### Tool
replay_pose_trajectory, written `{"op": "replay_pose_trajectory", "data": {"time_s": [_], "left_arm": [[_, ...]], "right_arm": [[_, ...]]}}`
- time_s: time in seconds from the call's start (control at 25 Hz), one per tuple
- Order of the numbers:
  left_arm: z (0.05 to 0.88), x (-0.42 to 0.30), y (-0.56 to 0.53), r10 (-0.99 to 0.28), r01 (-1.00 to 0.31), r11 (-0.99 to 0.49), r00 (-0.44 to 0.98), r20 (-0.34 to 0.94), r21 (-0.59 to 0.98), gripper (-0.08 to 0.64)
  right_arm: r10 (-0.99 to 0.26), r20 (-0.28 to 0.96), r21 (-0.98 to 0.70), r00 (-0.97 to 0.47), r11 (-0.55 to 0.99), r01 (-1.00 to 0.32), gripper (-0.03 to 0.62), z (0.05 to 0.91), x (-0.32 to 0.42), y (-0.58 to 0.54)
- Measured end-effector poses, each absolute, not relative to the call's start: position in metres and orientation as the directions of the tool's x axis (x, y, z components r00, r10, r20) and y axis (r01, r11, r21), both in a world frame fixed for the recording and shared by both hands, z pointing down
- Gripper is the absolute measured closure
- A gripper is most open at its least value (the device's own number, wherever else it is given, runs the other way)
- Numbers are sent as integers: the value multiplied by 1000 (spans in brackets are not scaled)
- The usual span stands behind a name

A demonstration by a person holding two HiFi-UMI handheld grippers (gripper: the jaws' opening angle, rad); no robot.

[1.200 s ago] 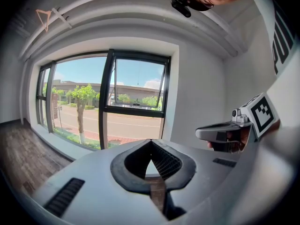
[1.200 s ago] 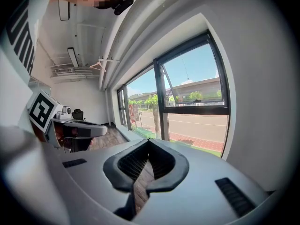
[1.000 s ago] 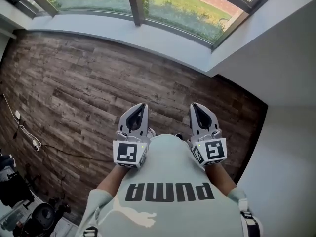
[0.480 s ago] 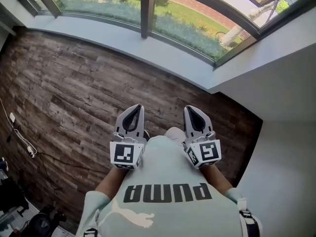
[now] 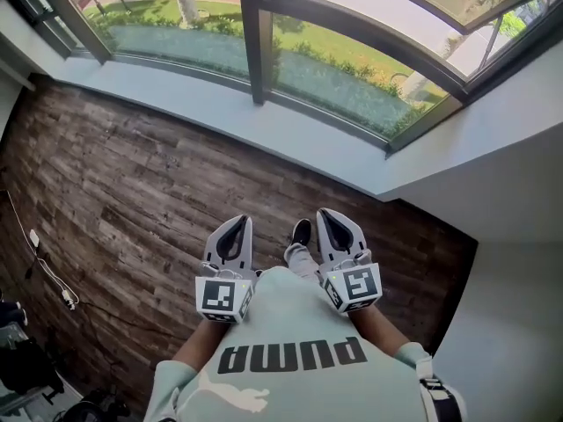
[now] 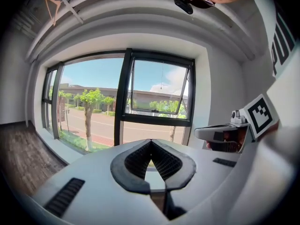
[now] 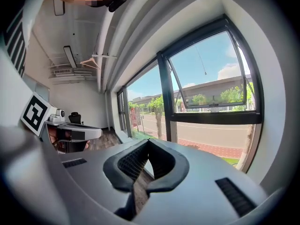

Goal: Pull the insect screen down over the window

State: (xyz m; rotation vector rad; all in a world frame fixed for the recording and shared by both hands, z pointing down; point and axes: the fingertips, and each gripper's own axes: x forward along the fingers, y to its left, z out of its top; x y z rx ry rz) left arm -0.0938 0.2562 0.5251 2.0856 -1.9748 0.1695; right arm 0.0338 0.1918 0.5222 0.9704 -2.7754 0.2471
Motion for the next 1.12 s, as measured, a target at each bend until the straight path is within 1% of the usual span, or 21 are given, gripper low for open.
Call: {"op": "replay_pose_trajectory", "data": {"time_s": [0.16, 0.4, 0.68, 0.8, 0.96, 1.12], "left_arm": [[515, -90, 188, -961, -994, -49, 73, 267, 97, 548], [504, -68, 91, -959, -992, -102, 117, 258, 70, 548], [496, -58, 17, -960, -990, -139, 143, 242, 34, 548], [498, -61, -18, -953, -984, -178, 179, 245, 27, 548], [514, -61, -60, -920, -966, -255, 255, 298, 42, 548], [507, -67, -107, -894, -939, -342, 340, 291, 46, 548]], "right_arm": [[-596, 210, -93, -775, 777, -623, 588, 512, 38, 127], [-608, 175, -83, -774, 774, -627, 588, 501, 54, 42], [-654, 189, -65, -733, 736, -674, 588, 506, 80, -23], [-682, 200, -70, -704, 707, -704, 588, 512, 80, -50], [-719, 222, -75, -659, 661, -747, 588, 517, 77, -81], [-775, 209, -65, -596, 597, -800, 588, 505, 70, -117]]}}
